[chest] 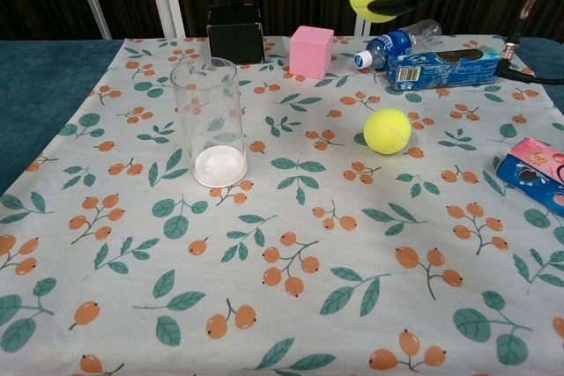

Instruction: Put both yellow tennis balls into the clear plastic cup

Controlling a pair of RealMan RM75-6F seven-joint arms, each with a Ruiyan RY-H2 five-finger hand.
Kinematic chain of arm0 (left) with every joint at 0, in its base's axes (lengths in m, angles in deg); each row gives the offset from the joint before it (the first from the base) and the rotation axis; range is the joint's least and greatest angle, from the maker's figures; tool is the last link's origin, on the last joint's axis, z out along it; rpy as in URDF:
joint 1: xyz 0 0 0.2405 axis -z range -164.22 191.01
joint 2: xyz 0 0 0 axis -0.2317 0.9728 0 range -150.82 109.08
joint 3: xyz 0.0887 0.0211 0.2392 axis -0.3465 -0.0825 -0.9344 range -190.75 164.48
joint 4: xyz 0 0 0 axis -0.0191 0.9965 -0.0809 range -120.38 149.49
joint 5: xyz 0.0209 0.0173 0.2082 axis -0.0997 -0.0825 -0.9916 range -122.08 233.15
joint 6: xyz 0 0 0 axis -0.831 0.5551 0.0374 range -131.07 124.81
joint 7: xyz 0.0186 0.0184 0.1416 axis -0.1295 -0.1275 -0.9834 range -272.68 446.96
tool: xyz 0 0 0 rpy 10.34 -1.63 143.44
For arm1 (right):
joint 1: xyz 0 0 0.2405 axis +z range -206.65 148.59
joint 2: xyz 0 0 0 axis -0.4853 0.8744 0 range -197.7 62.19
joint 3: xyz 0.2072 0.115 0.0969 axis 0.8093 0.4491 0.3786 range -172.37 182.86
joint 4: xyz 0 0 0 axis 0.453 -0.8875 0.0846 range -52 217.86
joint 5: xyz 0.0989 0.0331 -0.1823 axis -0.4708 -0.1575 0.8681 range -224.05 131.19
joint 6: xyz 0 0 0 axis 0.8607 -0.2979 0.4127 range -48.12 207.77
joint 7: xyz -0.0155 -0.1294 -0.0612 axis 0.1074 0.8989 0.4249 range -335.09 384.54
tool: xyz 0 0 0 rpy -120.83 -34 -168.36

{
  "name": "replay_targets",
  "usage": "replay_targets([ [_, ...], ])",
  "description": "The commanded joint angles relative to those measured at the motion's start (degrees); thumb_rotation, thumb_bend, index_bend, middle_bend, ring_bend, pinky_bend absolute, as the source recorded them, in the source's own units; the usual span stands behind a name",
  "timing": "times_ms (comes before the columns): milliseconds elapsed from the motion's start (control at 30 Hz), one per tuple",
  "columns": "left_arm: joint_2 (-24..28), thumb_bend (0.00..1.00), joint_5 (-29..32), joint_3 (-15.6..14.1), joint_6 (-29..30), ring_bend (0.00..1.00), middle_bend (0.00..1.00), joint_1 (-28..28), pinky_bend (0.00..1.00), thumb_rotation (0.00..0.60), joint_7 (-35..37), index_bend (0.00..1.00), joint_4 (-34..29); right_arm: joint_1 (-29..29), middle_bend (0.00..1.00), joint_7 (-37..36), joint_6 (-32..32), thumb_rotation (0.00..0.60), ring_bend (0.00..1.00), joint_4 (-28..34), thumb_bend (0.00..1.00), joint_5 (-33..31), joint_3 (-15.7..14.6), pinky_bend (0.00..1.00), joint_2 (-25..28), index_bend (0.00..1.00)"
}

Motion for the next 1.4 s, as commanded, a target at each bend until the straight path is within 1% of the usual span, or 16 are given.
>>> replay_targets([
  [33, 0.02, 0.03, 0.03, -0.03, -0.18, 0.00, 0.00, 0.09, 0.04, 0.600, 0.00, 0.05, 0.00, 3.41, 0.34, -0.99, 3.05, 0.600, 0.54, 1.17, 0.59, -4.39, 1.98, 0.75, 0.20, 0.48],
  [133, 0.11, 0.03, 0.12, 0.02, -0.16, 0.00, 0.00, 0.06, 0.04, 0.600, 0.20, 0.05, 0.00, 5.45, 0.34, -1.99, 3.68, 0.600, 0.53, 1.05, 0.59, -6.25, 2.44, 0.77, -1.47, 0.48],
  [200, 0.19, 0.03, 0.23, 0.10, -0.06, 0.00, 0.00, -0.01, 0.04, 0.600, 0.42, 0.05, 0.03, 6.70, 0.34, -2.00, 3.45, 0.600, 0.53, 0.25, 0.59, -6.40, 2.15, 0.79, -3.09, 0.48],
  [533, -0.04, 0.03, -0.22, 0.49, 0.90, 0.00, 0.00, -0.17, 0.04, 0.600, 1.54, 0.05, 0.61, 11.14, 0.34, -1.15, 0.41, 0.600, 0.51, -4.27, 0.59, -4.25, -1.36, 0.84, -12.48, 0.48],
  [667, -0.18, 0.03, -0.35, 0.59, 1.24, 0.00, 0.00, -0.28, 0.04, 0.600, 1.95, 0.05, 0.93, 12.23, 0.34, -1.14, -0.95, 0.600, 0.50, -6.07, 0.58, -3.43, -2.16, 0.86, -15.64, 0.48],
  [800, -0.16, 0.03, -0.10, 0.74, 1.42, 0.00, 0.00, -0.40, 0.04, 0.600, 2.24, 0.05, 1.00, 13.31, 0.34, -1.06, -1.30, 0.600, 0.50, -7.37, 0.58, -3.72, -2.20, 0.88, -17.60, 0.48],
  [967, -0.08, 0.03, 0.11, 0.82, 1.32, 0.00, 0.00, -0.42, 0.04, 0.600, 2.50, 0.05, 1.01, 15.13, 0.34, -0.62, -1.77, 0.600, 0.49, -9.26, 0.59, -4.71, -1.46, 0.90, -19.97, 0.48],
  [1067, -0.06, 0.03, 0.17, 0.84, 1.26, 0.00, 0.00, -0.40, 0.04, 0.600, 2.56, 0.05, 1.01, 15.95, 0.34, -0.11, -1.92, 0.600, 0.46, -10.00, 0.59, -5.26, -1.17, 0.91, -20.79, 0.48],
  [1100, -0.03, 0.03, 0.22, 0.85, 1.23, 0.00, 0.00, -0.41, 0.04, 0.600, 2.62, 0.05, 1.00, 16.40, 0.33, 0.15, -1.90, 0.600, 0.44, -10.35, 0.59, -5.64, -1.04, 0.87, -21.23, 0.48],
  [1133, -0.02, 0.03, 0.25, 0.85, 1.20, 0.00, 0.00, -0.41, 0.04, 0.600, 2.64, 0.05, 0.99, 16.61, 0.33, 0.30, -1.86, 0.600, 0.42, -10.50, 0.59, -5.86, -0.99, 0.74, -21.40, 0.48],
  [1167, 0.02, 0.03, 0.28, 0.85, 1.18, 0.00, 0.00, -0.42, 0.04, 0.600, 2.68, 0.05, 0.97, 17.08, 0.32, 0.70, -1.66, 0.600, 0.40, -10.90, 0.59, -6.40, -0.96, 0.53, -21.78, 0.48],
  [1200, 0.04, 0.03, 0.29, 0.86, 1.17, 0.00, 0.00, -0.42, 0.04, 0.600, 2.71, 0.05, 0.96, 17.31, 0.31, 0.91, -1.56, 0.600, 0.38, -11.10, 0.59, -6.69, -0.96, 0.28, -21.93, 0.48],
  [1233, 0.07, 0.03, 0.32, 0.89, 1.18, 0.00, 0.00, -0.43, 0.04, 0.600, 2.77, 0.05, 0.95, 17.76, 0.31, 1.31, -1.37, 0.600, 0.38, -11.50, 0.59, -7.30, -0.89, 0.14, -22.25, 0.48],
  [1267, 0.10, 0.03, 0.36, 0.92, 1.21, 0.00, 0.00, -0.45, 0.04, 0.600, 2.86, 0.05, 0.94, 18.18, 0.30, 1.71, -1.31, 0.600, 0.37, -11.88, 0.59, -7.95, -0.75, 0.08, -22.55, 0.48],
  [1333, 0.19, 0.03, 0.45, 0.96, 1.24, 0.00, 0.00, -0.51, 0.04, 0.600, 3.06, 0.05, 0.95, 18.96, 0.29, 2.34, -1.13, 0.600, 0.34, -12.51, 0.58, -9.21, -0.48, 0.07, -23.06, 0.48],
  [1400, 0.28, 0.03, 0.54, 0.99, 1.19, 0.00, 0.00, -0.53, 0.04, 0.600, 3.25, 0.05, 0.95, 19.60, 0.26, 2.90, -0.91, 0.600, 0.29, -13.03, 0.56, -10.55, -0.27, 0.05, -23.40, 0.44],
])
